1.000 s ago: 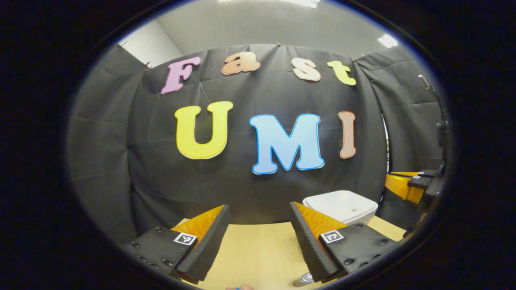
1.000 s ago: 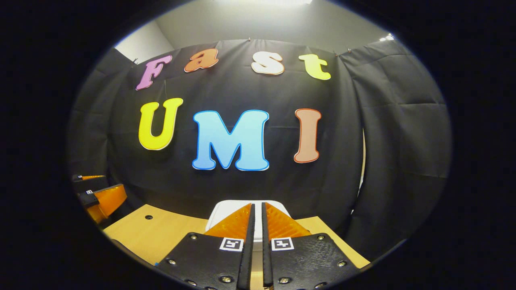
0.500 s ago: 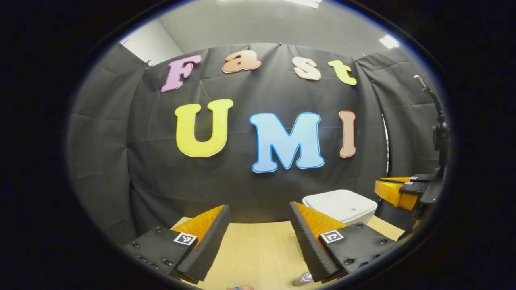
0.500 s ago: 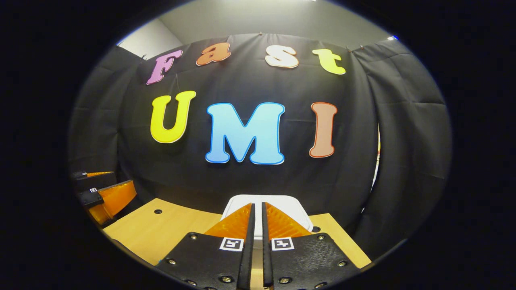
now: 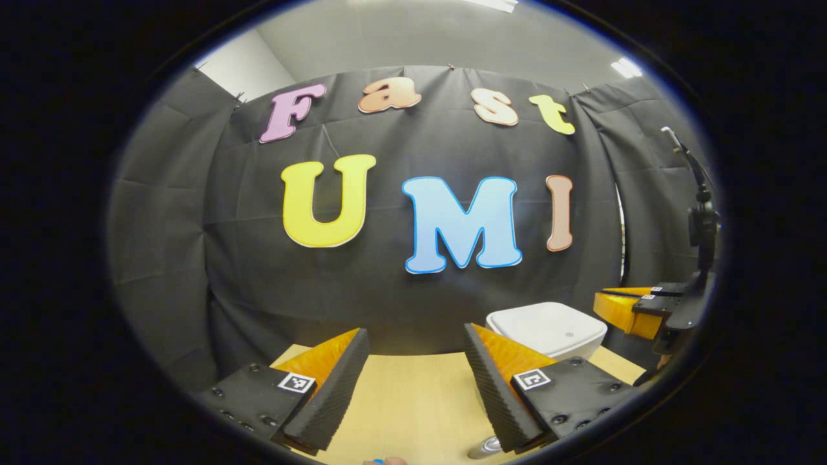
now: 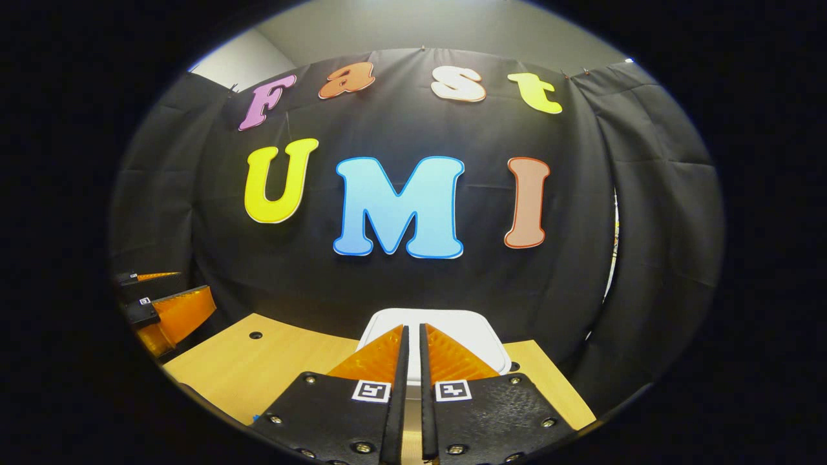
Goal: Press the lid of the desktop garbage bin to open it, pick up the crumpled paper on the desktop and throw it into the bin, then pick up the pop can on the desktop and drop it into the bin, and finally close the garbage bin lid.
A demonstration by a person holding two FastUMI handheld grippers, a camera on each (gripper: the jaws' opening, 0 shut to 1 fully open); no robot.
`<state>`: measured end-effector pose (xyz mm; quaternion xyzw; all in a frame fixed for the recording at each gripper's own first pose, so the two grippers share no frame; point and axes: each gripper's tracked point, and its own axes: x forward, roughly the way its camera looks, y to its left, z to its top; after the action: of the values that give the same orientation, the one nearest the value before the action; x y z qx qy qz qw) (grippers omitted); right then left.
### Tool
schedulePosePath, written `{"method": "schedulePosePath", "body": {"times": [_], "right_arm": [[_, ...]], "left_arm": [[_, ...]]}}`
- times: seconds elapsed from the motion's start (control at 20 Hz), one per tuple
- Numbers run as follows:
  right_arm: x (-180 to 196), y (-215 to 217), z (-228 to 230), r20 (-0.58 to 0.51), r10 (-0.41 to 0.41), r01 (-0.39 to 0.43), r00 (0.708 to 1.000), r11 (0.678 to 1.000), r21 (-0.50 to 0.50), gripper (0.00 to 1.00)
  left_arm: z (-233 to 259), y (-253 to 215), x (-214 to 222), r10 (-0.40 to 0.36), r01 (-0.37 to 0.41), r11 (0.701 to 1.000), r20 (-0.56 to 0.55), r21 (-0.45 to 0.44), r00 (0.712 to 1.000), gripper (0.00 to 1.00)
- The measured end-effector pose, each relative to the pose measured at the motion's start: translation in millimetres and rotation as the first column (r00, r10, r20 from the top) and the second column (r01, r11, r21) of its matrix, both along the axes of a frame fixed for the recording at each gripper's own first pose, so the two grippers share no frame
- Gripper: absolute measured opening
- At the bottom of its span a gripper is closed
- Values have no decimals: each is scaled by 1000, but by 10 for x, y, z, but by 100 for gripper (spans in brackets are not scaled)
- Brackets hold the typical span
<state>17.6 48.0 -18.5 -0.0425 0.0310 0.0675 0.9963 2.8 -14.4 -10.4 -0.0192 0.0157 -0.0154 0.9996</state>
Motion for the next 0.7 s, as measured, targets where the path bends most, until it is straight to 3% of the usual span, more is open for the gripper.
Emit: {"method": "schedulePosePath", "body": {"times": [0.05, 0.1, 0.2, 0.7], "right_arm": [[3, 28, 15, 8, 12, -12, 1000, 1000, 2, 11], [32, -63, 61, 17, -41, 41, 999, 999, -5, 11], [117, -79, -15, 12, -27, 27, 1000, 999, 18, 5], [466, -159, -411, -80, -21, 23, 997, 999, 25, 5]], "left_arm": [[-4, 10, -4, 4, -4, 1000, -1, 0, 1000, 96], [-7, 12, 5, 8, -8, 1000, 0, -1, 1000, 96], [17, 25, 34, 16, -16, 1000, 2, 2, 1000, 96], [-55, 120, 130, 51, -51, 999, -5, 8, 999, 96]]}}
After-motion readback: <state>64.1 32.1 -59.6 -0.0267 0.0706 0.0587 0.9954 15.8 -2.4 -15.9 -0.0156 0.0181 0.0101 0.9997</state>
